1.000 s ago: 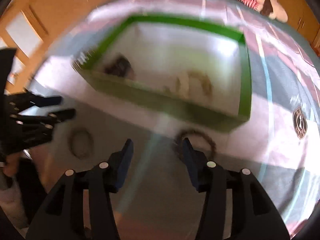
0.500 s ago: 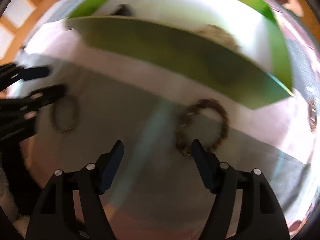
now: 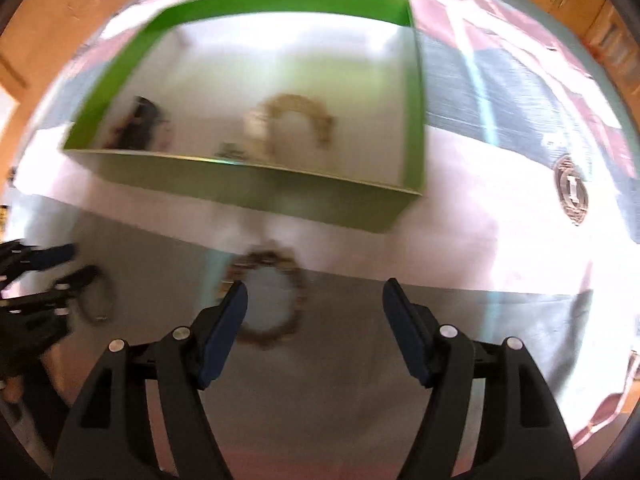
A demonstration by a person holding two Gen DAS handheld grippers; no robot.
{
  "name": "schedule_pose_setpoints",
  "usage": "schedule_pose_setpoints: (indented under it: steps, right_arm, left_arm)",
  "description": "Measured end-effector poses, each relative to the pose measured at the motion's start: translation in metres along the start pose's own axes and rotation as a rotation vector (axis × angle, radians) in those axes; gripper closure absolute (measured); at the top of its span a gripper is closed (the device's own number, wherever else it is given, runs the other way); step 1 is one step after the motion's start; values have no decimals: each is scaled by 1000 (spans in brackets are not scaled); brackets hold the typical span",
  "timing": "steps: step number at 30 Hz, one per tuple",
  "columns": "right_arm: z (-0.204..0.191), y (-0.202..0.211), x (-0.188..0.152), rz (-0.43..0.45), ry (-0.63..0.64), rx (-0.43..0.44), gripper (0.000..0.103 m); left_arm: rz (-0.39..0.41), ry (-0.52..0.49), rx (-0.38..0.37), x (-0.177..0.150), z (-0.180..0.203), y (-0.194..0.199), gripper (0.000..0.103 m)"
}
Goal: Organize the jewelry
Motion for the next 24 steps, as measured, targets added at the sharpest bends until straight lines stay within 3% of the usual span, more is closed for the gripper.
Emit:
schedule_pose_setpoints:
  steps: [5,9,10,11,15,19,24]
  right_arm:
    - [-15,-24,5,-49,33,-47,33]
    - [-37,-23,7,-31,120,-30,73]
    - [-40,-23,7,-32,131,-17,89]
    - [-44,-24,7,-30,144,-12,94]
    - [-48,-22,4,-8,155,-23,94]
    - [-49,-22,3,-6,155,-25,94]
    - [-49,-20,-15,-1,158,-44,94]
  left_arm:
    - [-18,5,-52,-4,-4,-1,65]
    - [-7,9,-76,-10,-8,3,70]
    - [-5,7,-80,-11,-8,4,73]
    - [-3,5,-83,-13,-7,5,75]
    - [-10,-10,-77,-15,-4,2,86]
    - [4,-9,-61,-16,6,1,88]
    - [40,-17,-133,-9,31,4,99]
Point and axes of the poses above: each gripper's, at about its wrist camera, not at the fingertips, and y roughly against the way its jaws point, z to its right, x to its top, the point moved 1 cm from there along -y, roughly the way its jaws point, and after that the axes turned 15 degrees about -z, right-handed, at the moved point
